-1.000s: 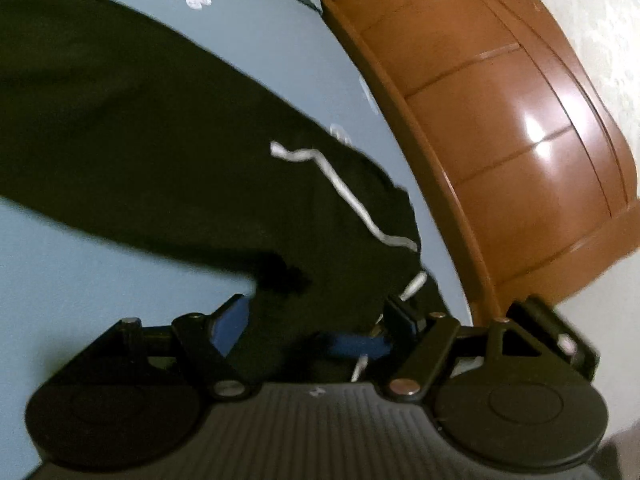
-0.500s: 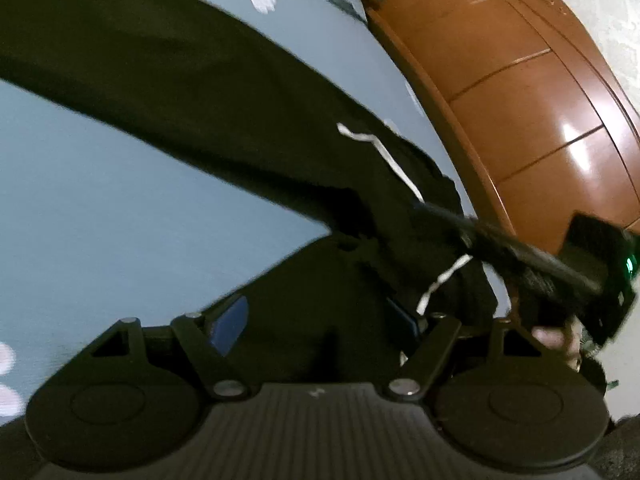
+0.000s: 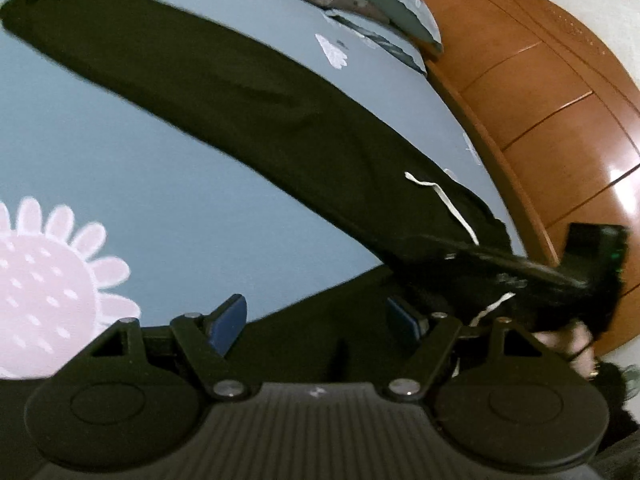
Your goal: Fold clothes
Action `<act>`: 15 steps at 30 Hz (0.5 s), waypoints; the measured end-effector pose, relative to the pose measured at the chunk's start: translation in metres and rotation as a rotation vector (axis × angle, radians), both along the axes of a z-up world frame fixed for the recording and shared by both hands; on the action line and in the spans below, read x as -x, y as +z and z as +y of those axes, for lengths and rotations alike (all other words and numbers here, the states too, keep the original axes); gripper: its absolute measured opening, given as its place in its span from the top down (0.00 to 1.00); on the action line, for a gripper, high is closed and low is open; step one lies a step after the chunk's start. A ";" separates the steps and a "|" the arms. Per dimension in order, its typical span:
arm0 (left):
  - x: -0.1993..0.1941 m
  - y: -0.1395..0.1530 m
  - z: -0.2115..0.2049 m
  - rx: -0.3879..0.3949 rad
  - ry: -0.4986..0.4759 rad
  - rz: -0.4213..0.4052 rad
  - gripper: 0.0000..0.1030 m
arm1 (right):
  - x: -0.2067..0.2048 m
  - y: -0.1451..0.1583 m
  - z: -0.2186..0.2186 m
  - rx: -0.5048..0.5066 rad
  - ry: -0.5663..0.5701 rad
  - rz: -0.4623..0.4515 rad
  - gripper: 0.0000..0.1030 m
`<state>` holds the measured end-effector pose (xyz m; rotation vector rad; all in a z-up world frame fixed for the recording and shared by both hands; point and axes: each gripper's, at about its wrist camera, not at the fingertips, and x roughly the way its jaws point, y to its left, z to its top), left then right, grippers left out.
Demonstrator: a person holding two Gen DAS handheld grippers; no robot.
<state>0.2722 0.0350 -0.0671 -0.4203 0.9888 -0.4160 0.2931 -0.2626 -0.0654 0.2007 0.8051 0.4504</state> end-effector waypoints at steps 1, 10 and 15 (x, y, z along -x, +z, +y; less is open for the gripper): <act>0.000 0.001 -0.002 -0.017 0.002 -0.004 0.26 | 0.000 0.001 -0.003 0.015 -0.021 0.000 0.75; -0.002 0.004 -0.021 -0.162 0.017 0.001 0.26 | 0.001 -0.014 -0.004 0.023 -0.056 0.082 0.64; -0.003 0.010 -0.015 -0.190 0.028 -0.023 0.26 | 0.017 0.001 -0.007 0.027 -0.065 0.070 0.55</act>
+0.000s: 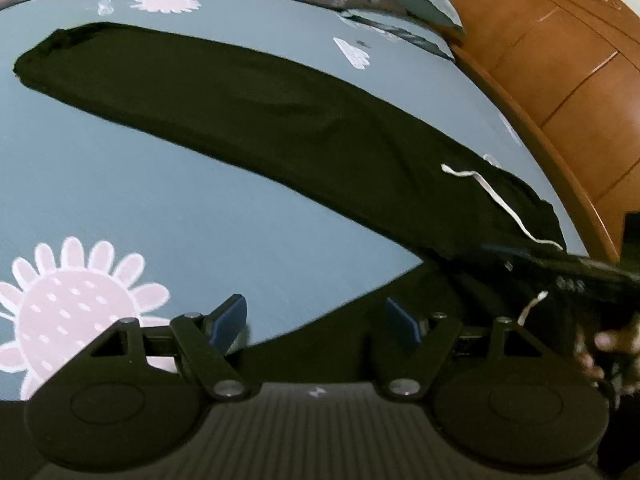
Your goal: Fold clothes
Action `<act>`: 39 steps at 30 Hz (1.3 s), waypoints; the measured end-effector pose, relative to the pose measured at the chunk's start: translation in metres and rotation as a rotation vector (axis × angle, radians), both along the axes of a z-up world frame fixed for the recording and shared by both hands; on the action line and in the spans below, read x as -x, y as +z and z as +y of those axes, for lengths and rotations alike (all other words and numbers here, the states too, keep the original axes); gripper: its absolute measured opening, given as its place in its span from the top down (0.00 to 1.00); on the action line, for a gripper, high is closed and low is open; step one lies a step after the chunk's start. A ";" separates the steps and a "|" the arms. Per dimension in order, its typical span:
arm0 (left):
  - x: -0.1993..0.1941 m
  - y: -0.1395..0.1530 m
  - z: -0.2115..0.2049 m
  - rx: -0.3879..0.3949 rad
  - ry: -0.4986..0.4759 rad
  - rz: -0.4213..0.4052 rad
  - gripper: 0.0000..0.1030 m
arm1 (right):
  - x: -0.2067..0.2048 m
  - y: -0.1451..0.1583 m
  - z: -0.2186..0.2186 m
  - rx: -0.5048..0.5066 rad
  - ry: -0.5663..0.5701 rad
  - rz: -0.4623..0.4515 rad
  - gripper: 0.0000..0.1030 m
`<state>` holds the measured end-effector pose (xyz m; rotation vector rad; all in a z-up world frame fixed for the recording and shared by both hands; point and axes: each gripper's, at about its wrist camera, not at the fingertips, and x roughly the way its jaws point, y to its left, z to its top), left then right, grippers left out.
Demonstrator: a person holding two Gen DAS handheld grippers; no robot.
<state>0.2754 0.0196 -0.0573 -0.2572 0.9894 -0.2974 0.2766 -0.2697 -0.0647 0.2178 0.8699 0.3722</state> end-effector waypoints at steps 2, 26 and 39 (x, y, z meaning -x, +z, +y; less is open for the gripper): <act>-0.004 0.002 0.002 0.007 -0.011 -0.005 0.26 | 0.006 0.002 0.000 0.019 -0.003 0.020 0.52; -0.156 -0.043 0.040 -0.295 -0.340 -0.206 0.24 | 0.098 0.044 0.041 0.190 -0.413 0.043 0.37; -0.194 -0.038 0.065 -0.270 -0.251 -0.202 0.24 | 0.053 0.058 0.097 0.249 -0.338 0.017 0.31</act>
